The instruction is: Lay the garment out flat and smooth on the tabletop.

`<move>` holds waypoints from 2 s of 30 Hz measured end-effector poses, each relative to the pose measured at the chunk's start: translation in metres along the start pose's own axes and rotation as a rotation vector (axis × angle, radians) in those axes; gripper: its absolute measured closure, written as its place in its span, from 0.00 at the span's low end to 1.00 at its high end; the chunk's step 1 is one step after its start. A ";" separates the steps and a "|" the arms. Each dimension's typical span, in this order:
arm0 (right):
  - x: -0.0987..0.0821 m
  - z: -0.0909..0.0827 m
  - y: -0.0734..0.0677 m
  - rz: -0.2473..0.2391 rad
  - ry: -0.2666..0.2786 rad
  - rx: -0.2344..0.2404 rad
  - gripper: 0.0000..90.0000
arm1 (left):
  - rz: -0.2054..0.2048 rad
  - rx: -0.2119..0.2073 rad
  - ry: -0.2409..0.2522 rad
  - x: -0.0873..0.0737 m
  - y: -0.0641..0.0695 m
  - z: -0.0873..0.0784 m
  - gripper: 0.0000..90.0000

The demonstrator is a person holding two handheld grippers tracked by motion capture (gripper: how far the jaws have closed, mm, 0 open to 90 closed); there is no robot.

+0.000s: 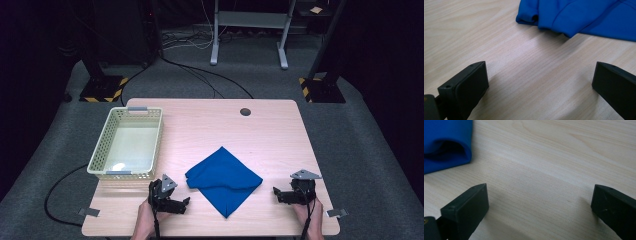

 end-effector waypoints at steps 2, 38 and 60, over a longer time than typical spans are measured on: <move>0.002 -0.001 0.000 0.012 0.010 0.009 0.00 | -0.019 0.007 -0.009 0.001 0.000 -0.001 0.01; 0.056 0.054 -0.135 -0.248 -0.021 0.180 0.02 | -0.033 -0.035 0.014 0.050 0.030 0.044 0.00; 0.037 0.038 -0.132 -0.240 -0.007 0.156 0.03 | -0.018 0.005 0.013 0.040 0.044 0.038 0.01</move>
Point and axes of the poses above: each handheld gripper's, and its own axes: z roughly forward along the jaws, x roughly out of its top, y roughly to its right, the point moved 7 cm from there along z, roughly forward along the jaws, and after that the axes turned 1 degree about z, right-handed, at the moved point
